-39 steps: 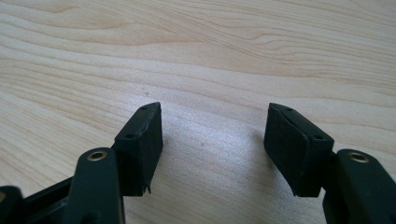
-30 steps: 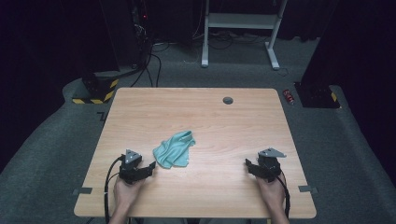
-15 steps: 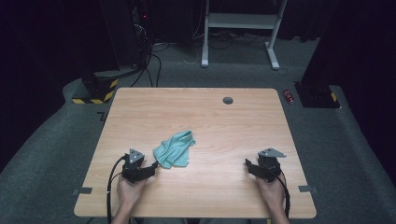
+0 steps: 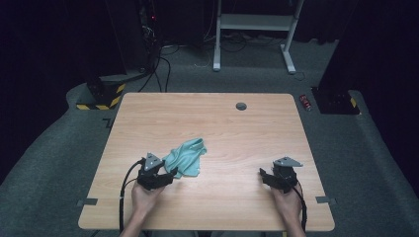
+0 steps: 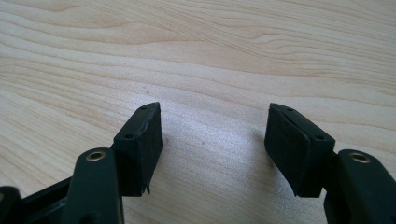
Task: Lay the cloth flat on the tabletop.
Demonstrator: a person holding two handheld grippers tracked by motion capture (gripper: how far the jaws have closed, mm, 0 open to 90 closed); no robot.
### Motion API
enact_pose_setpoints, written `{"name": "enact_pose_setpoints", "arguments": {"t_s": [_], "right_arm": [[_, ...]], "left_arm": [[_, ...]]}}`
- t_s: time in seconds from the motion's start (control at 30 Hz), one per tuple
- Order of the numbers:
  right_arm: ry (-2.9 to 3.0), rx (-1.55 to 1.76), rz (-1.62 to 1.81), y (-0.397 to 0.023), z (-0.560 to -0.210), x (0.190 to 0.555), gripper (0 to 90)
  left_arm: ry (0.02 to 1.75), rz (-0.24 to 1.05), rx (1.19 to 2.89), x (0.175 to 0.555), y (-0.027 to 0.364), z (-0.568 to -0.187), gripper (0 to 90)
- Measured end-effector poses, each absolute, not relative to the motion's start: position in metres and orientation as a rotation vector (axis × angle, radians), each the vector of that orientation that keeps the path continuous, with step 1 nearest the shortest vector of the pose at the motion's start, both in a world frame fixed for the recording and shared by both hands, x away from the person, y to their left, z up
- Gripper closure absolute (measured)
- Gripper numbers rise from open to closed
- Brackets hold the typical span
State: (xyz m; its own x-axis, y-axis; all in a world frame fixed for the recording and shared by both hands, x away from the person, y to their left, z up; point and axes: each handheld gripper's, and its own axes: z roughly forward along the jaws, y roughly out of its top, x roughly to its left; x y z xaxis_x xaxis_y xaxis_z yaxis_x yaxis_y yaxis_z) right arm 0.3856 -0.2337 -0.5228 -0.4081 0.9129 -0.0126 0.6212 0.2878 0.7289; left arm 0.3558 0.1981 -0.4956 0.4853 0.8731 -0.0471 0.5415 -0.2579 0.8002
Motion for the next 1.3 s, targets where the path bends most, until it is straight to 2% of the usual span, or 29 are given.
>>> {"name": "enact_pose_setpoints", "arguments": {"t_s": [0.5,0.67,0.8,0.83,0.9,1.13,1.3], "right_arm": [[2.131,1.376,0.912,-0.234,-0.523,0.386,36.8],[2.131,1.376,0.912,-0.234,-0.523,0.386,36.8],[2.131,1.375,0.913,-0.234,-0.523,0.386,36.8],[2.131,1.376,0.913,-0.234,-0.523,0.386,36.8],[2.132,1.375,0.913,-0.234,-0.523,0.386,36.8],[2.132,1.374,0.913,-0.234,-0.523,0.385,37.0],[2.132,1.375,0.913,-0.234,-0.523,0.385,36.9]], "left_arm": [[1.153,0.535,2.050,0.383,0.161,-0.500,38.6],[1.168,0.563,2.085,0.388,0.156,-0.507,42.1],[1.183,0.553,2.086,0.392,0.155,-0.510,50.2],[1.192,0.533,2.082,0.394,0.156,-0.511,55.0],[1.192,0.534,2.080,0.395,0.157,-0.511,57.6],[1.209,0.489,2.032,0.400,0.161,-0.513,85.0],[1.166,0.470,2.030,0.401,0.156,-0.510,87.6]]}}
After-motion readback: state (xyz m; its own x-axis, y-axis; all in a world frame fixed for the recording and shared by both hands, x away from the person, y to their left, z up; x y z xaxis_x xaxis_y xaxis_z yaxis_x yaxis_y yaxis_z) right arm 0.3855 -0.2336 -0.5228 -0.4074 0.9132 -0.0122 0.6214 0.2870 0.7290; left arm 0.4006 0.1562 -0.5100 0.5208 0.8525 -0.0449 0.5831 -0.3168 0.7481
